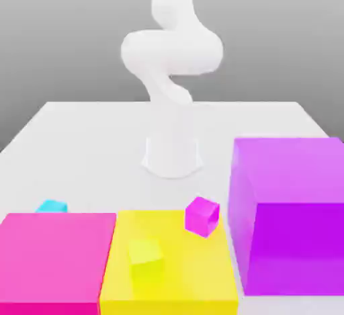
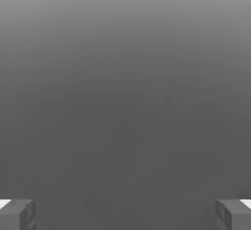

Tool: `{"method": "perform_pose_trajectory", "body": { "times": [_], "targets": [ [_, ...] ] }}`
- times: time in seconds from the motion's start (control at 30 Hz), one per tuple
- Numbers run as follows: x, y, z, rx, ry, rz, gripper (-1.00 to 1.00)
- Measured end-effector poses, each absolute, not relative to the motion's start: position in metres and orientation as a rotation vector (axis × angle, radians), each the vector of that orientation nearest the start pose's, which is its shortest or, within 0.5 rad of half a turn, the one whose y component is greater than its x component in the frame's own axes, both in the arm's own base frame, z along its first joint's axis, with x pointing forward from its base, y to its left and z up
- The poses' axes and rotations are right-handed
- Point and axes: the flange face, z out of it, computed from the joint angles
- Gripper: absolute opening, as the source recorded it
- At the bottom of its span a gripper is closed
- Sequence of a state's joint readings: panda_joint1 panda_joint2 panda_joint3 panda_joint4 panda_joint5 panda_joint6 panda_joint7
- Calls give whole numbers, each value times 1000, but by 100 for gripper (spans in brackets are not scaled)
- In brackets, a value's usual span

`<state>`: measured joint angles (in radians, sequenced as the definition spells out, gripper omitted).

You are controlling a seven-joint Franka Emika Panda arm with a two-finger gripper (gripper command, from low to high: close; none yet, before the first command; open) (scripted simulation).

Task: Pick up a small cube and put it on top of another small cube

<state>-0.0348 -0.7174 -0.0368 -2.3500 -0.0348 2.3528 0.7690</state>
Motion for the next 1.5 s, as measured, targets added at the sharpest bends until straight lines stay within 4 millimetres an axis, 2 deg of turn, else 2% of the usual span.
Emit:
{"method": "perform_pose_trajectory", "body": {
  "times": [0.07, 0.13, 0.2, 0.3, 0.37, 0.47, 0.57, 0.6, 0.67, 0.77, 0.87, 0.9, 1.13, 1.33, 1.4, 1.5],
  "targets": [
    [401, -65, 612, -2574, 1162, -905, 0],
    [414, -98, 563, -2628, 1222, -830, 0],
    [418, -130, 516, -2674, 1277, -748, 0],
    [411, -176, 444, -2725, 1355, -612, 0],
    [397, -203, 397, -2748, 1403, -513, 0],
    [366, -238, 329, -2764, 1466, -357, 0],
    [324, -261, 265, -2758, 1518, -194, 0],
    [304, -271, 245, -2739, 1555, -140, 0],
    [275, -275, 209, -2724, 1570, -43, 0],
    [265, -276, 175, -2723, 1569, -6, 0],
    [263, -275, 146, -2724, 1569, -1, 0],
    [263, -275, 136, -2724, 1569, -1, -100],
    [262, -274, 134, -2722, 1569, 2, -100],
    [263, -275, 184, -2721, 1568, 1, -100],
    [258, -280, 193, -2688, 1606, 10, -100],
    [283, -274, 206, -2676, 1604, 17, -100]
  ]
}}
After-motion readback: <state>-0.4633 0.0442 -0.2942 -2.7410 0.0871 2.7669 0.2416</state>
